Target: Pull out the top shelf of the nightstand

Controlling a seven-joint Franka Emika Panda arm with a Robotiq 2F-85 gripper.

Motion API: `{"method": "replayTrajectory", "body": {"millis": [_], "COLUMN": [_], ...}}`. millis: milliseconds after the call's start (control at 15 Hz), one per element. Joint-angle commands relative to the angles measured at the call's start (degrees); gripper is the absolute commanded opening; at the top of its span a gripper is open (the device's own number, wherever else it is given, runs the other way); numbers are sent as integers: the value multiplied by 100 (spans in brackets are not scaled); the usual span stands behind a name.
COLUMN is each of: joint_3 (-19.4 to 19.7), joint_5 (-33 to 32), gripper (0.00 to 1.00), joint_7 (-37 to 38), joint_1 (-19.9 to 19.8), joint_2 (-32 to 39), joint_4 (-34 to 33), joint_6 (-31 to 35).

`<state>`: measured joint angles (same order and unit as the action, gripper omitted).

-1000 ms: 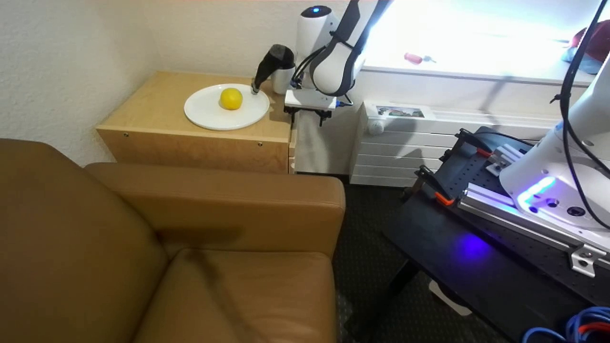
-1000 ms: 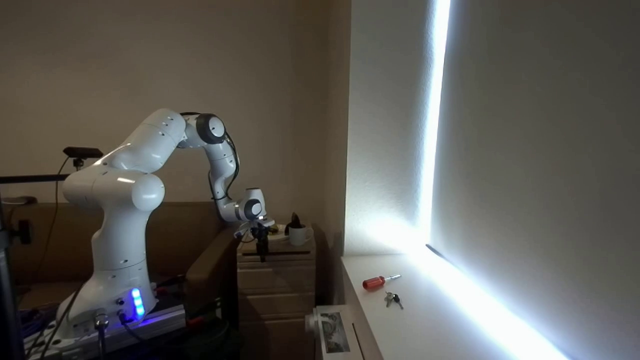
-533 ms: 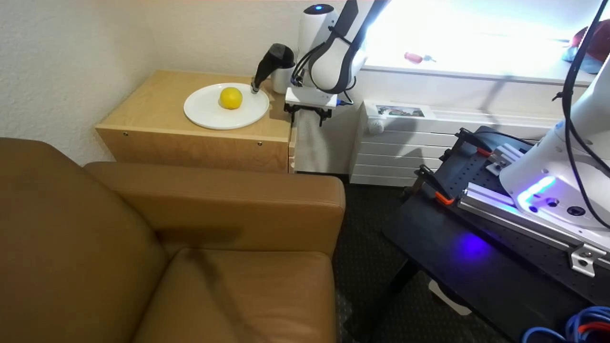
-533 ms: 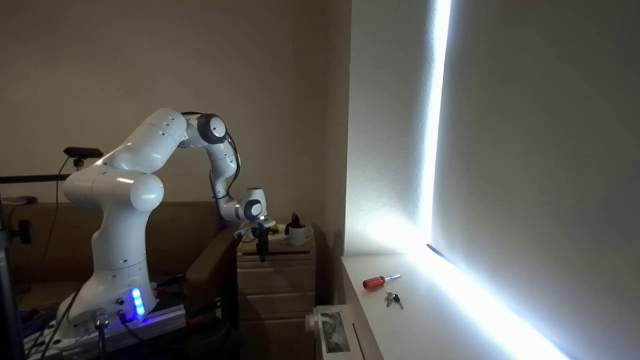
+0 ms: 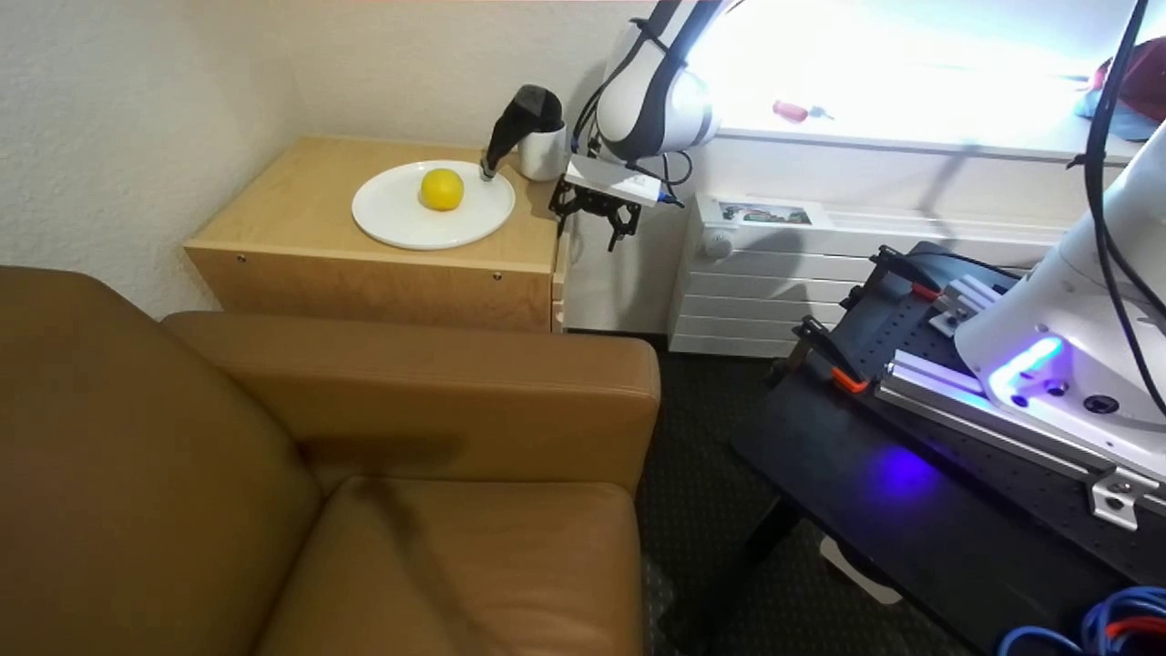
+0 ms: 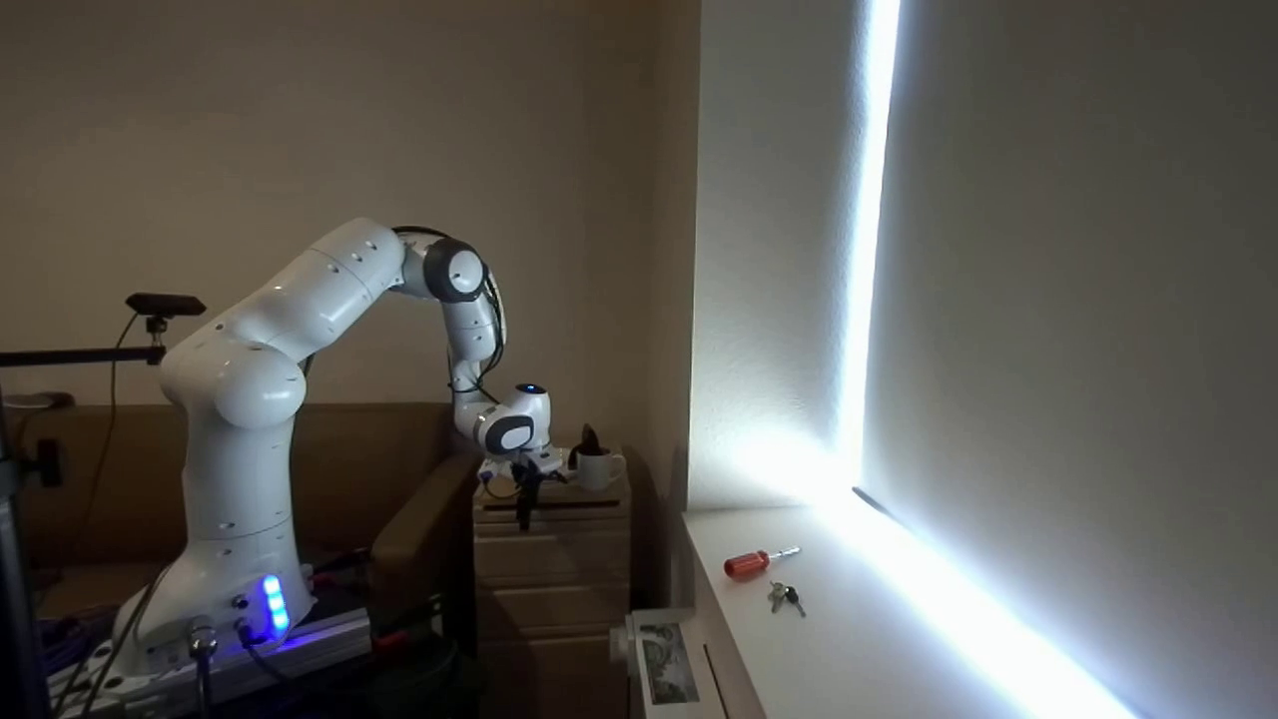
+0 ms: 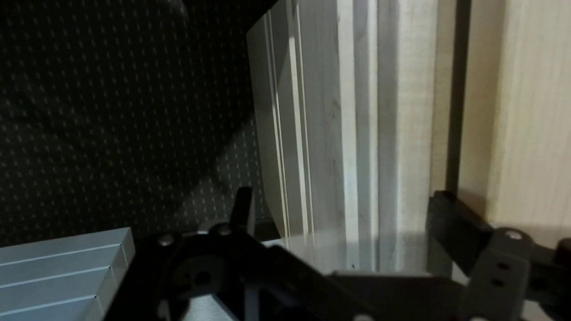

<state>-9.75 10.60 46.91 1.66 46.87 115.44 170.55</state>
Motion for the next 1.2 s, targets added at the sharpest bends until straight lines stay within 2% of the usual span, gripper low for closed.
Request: {"method": "replayTrajectory", "body": {"millis": [0,133,267,400,733,1133], "joint_3": [107,395,523,396,-129,-1032], "joint_5": [382,431,468,543,880,940], "gripper": [100,100,100,100,100,100], "joint_7": [-283,-196,-207,-429,-927,-1798], "joint_1": [155,463,608,486,10,-1041], "joint_2": [-12,28,86,231,421,657], "joint_4": [-25,-19,-114,167,295,273], "joint_6": [-28,13,-53,413,1025,1121]}}
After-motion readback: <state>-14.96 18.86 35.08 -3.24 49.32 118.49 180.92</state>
